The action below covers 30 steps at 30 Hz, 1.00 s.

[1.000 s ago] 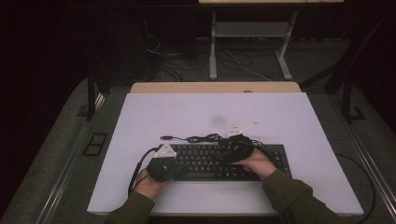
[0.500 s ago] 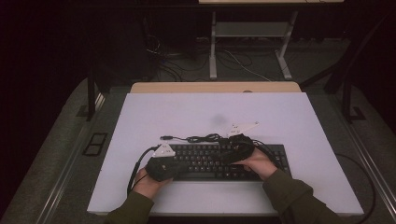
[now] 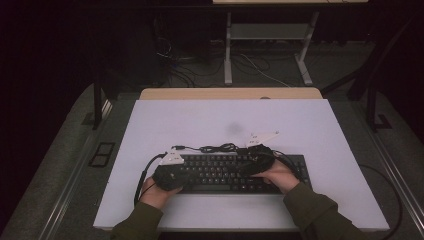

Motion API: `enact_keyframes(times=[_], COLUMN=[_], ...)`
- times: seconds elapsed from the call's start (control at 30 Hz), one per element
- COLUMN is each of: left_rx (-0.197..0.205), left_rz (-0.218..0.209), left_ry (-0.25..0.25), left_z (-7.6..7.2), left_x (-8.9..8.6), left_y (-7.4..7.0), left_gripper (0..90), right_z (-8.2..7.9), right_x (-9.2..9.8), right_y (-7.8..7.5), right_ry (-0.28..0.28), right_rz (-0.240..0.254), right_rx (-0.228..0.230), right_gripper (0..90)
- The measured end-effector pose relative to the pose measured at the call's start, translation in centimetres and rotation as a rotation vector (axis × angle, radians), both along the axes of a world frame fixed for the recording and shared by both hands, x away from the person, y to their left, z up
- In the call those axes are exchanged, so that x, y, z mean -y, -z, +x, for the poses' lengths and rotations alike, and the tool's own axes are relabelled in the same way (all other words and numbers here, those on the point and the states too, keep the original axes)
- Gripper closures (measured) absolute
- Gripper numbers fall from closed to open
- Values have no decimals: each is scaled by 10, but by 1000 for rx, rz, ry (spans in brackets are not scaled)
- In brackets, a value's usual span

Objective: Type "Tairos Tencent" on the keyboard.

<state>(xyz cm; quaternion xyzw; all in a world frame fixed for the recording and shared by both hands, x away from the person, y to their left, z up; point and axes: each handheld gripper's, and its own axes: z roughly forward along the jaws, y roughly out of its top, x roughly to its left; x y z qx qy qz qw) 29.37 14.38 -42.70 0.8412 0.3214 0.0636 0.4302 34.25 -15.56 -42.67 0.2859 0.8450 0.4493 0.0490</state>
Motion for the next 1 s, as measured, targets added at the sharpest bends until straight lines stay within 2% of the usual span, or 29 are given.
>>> enact_keyframes(times=[0.4, 0.8, 1.0], left_rx=[8, 7, 0], left_rz=[-7, 18, 35], left_ry=[-22, -34, -19], left_z=[12, 27, 30], left_x=[-5, -8, -5], left_y=[-2, 2, 4], left_gripper=[883, 883, 883], right_z=[-4, -8, -10], right_x=[11, 23, 24], right_y=[0, 0, 1], right_ry=[29, 66, 72], right_rz=[-7, -11, -11], right_rx=[3, 7, 5], right_gripper=[259, 259, 259])
